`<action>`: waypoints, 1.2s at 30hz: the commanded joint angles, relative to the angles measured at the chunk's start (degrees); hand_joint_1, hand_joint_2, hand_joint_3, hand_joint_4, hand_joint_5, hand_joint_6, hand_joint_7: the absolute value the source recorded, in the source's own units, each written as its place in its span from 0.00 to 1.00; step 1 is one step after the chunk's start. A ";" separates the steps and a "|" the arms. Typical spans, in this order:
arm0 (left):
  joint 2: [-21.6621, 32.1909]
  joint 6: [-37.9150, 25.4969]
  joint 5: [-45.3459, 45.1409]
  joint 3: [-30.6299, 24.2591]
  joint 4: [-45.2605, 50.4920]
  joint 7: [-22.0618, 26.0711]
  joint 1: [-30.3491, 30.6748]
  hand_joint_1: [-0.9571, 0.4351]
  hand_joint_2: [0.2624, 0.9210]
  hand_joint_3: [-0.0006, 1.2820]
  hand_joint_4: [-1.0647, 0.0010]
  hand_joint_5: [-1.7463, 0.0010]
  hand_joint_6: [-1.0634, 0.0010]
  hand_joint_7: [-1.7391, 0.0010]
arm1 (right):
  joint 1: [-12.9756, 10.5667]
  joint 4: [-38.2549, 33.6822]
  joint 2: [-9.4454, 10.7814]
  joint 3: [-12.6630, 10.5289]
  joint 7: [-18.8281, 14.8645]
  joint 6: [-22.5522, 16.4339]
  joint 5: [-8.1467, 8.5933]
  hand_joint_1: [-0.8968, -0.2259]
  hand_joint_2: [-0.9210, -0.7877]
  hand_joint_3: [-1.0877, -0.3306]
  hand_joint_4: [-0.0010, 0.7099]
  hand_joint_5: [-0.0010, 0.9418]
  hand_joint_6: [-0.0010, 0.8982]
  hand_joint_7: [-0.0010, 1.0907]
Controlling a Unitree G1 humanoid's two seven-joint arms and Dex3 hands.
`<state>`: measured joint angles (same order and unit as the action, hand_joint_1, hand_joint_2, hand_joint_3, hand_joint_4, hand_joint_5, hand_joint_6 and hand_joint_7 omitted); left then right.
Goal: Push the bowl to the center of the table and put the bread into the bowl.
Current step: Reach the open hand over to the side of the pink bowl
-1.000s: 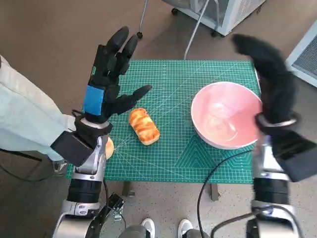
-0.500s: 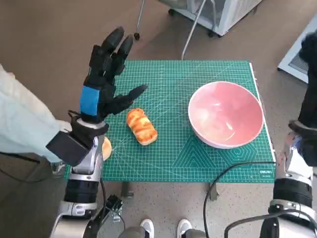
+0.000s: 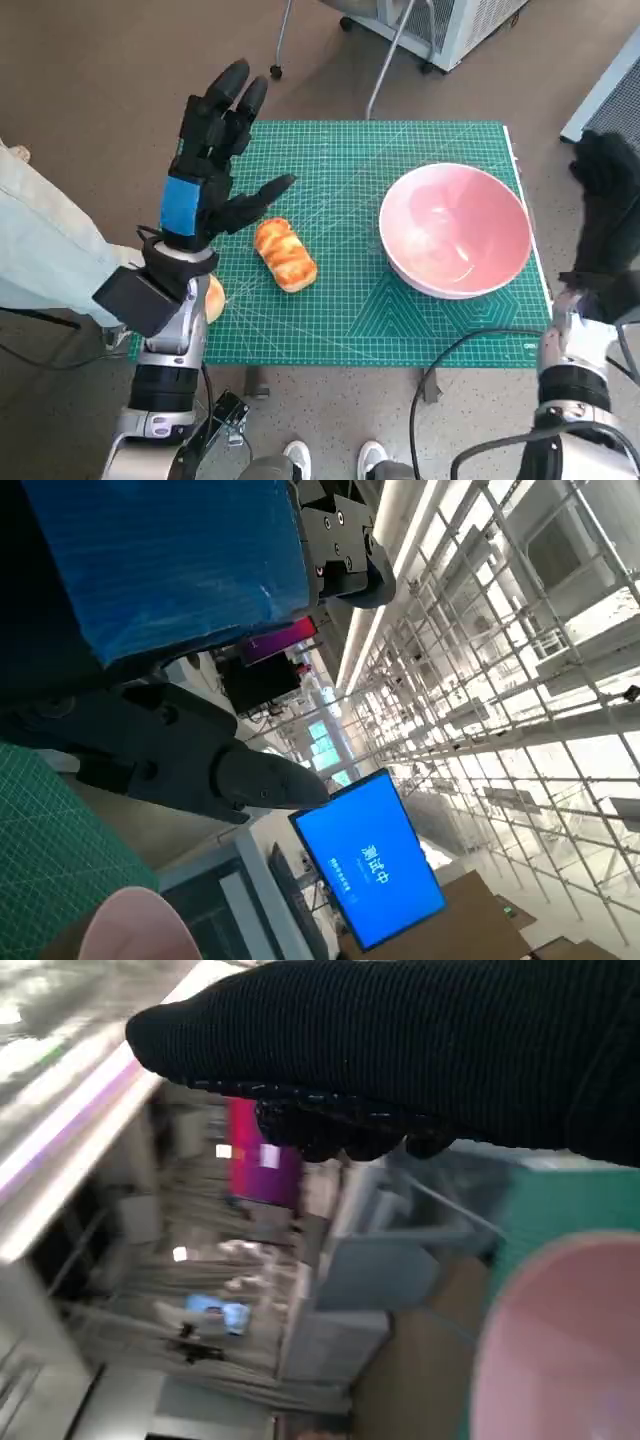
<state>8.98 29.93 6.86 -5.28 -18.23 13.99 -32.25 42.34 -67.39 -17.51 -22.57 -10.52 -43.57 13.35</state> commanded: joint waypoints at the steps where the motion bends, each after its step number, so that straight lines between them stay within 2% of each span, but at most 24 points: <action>1: 0.86 -0.33 0.54 -0.53 1.15 0.33 0.87 0.43 1.00 0.07 0.75 1.00 0.89 0.76 | 0.08 -3.83 2.18 -0.79 0.59 4.50 0.83 0.55 0.00 0.23 0.18 0.01 0.00 0.36; 6: 1.32 -0.79 0.63 -0.81 1.98 0.25 1.39 0.43 1.00 0.07 0.75 1.00 0.88 0.78 | 0.60 -5.75 4.02 -1.11 1.16 8.02 0.88 0.58 0.00 0.23 0.21 0.02 0.00 0.38; 10: 1.58 -1.20 0.66 -0.91 2.98 0.14 2.01 0.43 1.00 0.07 0.75 1.00 0.87 0.79 | 1.05 -6.36 5.13 -0.81 0.98 9.92 0.34 0.54 0.00 0.25 0.22 0.02 0.00 0.39; 15: 1.93 -1.49 0.93 -1.21 3.88 0.20 2.96 0.42 1.00 0.07 0.75 1.00 0.84 0.81 | 1.75 -6.73 6.01 -0.35 0.52 11.88 -0.30 0.53 0.00 0.24 0.18 0.00 0.00 0.37; 21: 2.39 -1.86 1.36 -1.70 5.42 0.29 4.30 0.41 1.00 0.07 0.74 1.00 0.81 0.85 | 3.18 -7.20 7.31 -0.52 0.05 14.31 -0.24 0.52 0.00 0.23 0.14 0.00 0.00 0.35; 29: 2.80 -2.56 1.39 -2.61 7.42 -0.12 6.21 0.42 1.00 0.06 0.73 1.00 0.77 0.89 | 6.03 -7.92 9.61 -2.98 -2.13 18.52 2.31 0.53 0.00 0.22 0.15 0.01 0.00 0.33; 36: 2.95 -3.05 1.14 -3.30 9.63 -0.59 8.14 0.42 1.00 0.06 0.73 1.00 0.76 0.90 | 8.10 -8.21 11.73 -4.46 -2.01 20.99 3.67 0.56 0.00 0.19 0.14 0.00 0.00 0.36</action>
<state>11.28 27.16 7.58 -7.88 -10.49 13.87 -25.25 49.73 -74.53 -7.35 -26.29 -12.62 -24.55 16.24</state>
